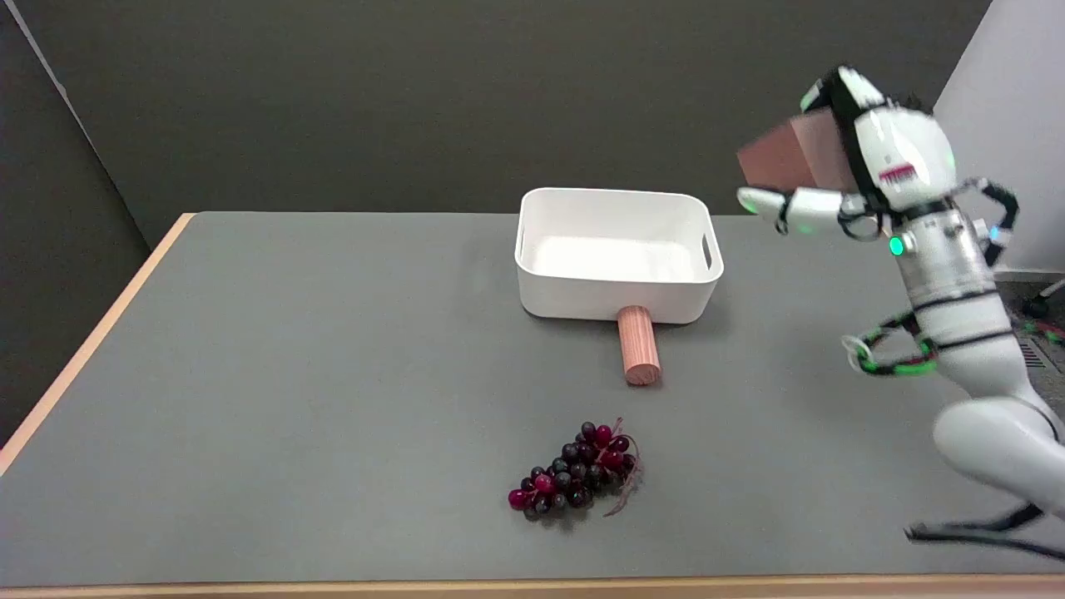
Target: Place wooden cube into white box.
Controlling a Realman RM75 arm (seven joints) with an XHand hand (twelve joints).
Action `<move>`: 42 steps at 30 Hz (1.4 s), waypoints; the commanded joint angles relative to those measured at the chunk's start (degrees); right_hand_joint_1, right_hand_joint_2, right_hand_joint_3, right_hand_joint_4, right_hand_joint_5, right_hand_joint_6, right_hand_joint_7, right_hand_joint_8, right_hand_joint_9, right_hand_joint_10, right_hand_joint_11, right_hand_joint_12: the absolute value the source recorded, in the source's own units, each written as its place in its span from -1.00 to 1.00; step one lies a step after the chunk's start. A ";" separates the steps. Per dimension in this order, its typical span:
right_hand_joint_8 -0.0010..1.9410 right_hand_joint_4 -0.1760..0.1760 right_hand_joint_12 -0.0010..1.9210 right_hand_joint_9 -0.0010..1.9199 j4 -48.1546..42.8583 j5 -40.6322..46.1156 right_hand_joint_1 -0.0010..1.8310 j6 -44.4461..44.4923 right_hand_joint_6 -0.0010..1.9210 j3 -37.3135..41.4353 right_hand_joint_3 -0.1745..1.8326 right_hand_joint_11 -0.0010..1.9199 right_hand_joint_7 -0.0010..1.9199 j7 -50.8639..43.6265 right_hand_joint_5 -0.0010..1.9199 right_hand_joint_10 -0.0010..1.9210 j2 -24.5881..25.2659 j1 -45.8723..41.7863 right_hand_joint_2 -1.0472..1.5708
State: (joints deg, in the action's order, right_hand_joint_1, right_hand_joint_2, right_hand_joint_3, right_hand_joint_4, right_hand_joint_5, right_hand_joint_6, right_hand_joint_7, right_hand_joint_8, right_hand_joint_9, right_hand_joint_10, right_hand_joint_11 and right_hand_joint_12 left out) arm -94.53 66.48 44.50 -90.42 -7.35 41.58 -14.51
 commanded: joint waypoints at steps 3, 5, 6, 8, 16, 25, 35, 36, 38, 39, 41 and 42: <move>0.55 -1.00 1.00 -0.16 28.23 -5.12 0.26 -15.92 0.71 -25.56 -0.68 -0.10 -0.19 7.94 -0.61 0.47 8.54 44.79 0.78; 0.54 -1.00 1.00 -0.17 36.98 -5.24 0.26 -17.45 0.70 -28.42 -0.68 -0.10 -0.19 12.12 -0.61 0.47 12.56 49.23 0.77; 0.54 -1.00 1.00 -0.17 41.76 -5.33 0.26 -18.19 0.70 -30.13 -0.68 -0.10 -0.19 14.88 -0.61 0.47 14.65 51.47 0.77; 0.54 -1.00 1.00 -0.16 48.44 -6.55 0.26 -19.26 0.70 -33.56 -0.68 -0.10 -0.19 19.21 -0.60 0.47 17.68 54.99 0.77; 0.52 -1.00 0.94 -0.15 55.72 -17.35 0.26 -23.03 0.70 -39.42 -0.75 -0.10 -0.18 27.88 -0.59 0.39 22.26 56.07 0.79; 0.51 -1.00 0.88 -0.12 45.29 -28.32 0.26 -20.55 0.69 -40.65 -0.85 -0.08 -0.17 41.26 -0.58 0.31 21.27 48.86 0.82; -0.37 0.06 0.68 -0.52 39.22 -27.63 -0.37 -18.26 -0.30 -34.77 0.07 -0.56 -0.47 45.05 -0.72 0.07 14.37 45.68 0.39; -0.57 0.15 0.53 -0.66 39.03 -26.43 -0.51 -18.33 -0.56 -33.73 0.05 -0.68 -0.62 45.30 -0.80 -0.09 14.14 45.24 0.36; -0.66 0.21 0.35 -0.83 37.73 -21.42 -0.64 -17.96 -0.68 -30.21 0.13 -0.81 -0.79 45.35 -0.89 -0.26 13.69 42.77 0.28; -0.70 0.22 0.32 -0.90 36.92 -18.98 -0.65 -17.93 -0.73 -28.74 0.09 -0.88 -0.86 45.35 -0.93 -0.32 13.56 41.66 0.28; -0.82 0.24 0.24 -0.99 34.25 -12.51 -0.67 -17.39 -0.85 -24.71 0.03 -0.99 -0.98 45.19 -1.00 -0.49 13.48 38.20 0.27; -0.95 0.25 0.16 -1.00 33.56 -10.65 -0.69 -16.77 -0.96 -23.48 0.05 -1.00 -1.00 44.98 -1.00 -0.66 13.39 37.10 0.26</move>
State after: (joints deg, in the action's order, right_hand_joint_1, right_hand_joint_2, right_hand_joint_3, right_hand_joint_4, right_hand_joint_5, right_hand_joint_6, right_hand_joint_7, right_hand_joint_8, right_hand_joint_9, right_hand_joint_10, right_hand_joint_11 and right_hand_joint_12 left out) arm -54.00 42.67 26.03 -125.25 29.67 57.60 31.72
